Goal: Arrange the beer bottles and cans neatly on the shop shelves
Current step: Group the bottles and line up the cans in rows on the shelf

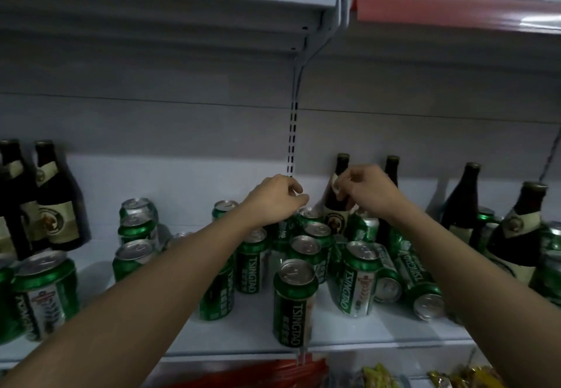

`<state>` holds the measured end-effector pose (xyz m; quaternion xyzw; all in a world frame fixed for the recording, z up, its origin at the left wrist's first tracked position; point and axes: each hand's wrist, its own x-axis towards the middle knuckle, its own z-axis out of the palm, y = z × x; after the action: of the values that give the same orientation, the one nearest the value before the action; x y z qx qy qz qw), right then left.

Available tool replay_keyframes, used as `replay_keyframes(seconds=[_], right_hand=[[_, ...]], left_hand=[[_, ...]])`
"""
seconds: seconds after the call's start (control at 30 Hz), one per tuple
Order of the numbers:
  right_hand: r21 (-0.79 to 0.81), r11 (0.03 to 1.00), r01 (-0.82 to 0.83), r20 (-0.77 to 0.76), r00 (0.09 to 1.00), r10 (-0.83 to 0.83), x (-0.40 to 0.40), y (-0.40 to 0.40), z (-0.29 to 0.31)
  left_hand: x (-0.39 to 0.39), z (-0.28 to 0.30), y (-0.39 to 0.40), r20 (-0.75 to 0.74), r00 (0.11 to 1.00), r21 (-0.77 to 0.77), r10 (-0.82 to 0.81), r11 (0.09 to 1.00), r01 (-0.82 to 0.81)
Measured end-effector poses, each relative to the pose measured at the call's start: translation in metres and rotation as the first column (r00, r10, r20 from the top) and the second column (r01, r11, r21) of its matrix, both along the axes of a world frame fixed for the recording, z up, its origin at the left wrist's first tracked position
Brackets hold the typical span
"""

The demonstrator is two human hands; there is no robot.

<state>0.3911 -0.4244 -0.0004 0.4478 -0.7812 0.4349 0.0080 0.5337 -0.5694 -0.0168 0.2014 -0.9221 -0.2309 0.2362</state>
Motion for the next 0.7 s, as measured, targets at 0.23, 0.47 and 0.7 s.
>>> replay_keyframes(seconds=[0.23,0.47,0.7], right_hand=[[-0.049,0.993,0.108,0.243,0.965,-0.093,-0.052,0.006,-0.023],[-0.008,0.993,0.121,0.193,0.974,-0.117,-0.08,-0.025,-0.039],[0.061,0.99,0.124,0.025,0.992,-0.126,-0.097,-0.048,-0.054]], left_hand=[[-0.062,0.002,0.007,-0.08,0.997,0.16,-0.008,0.987,0.02],[-0.129,-0.001,0.0,-0.137,0.991,0.209,0.004,0.978,0.025],[-0.164,-0.018,-0.013,-0.175,0.983,0.214,-0.058,0.972,0.095]])
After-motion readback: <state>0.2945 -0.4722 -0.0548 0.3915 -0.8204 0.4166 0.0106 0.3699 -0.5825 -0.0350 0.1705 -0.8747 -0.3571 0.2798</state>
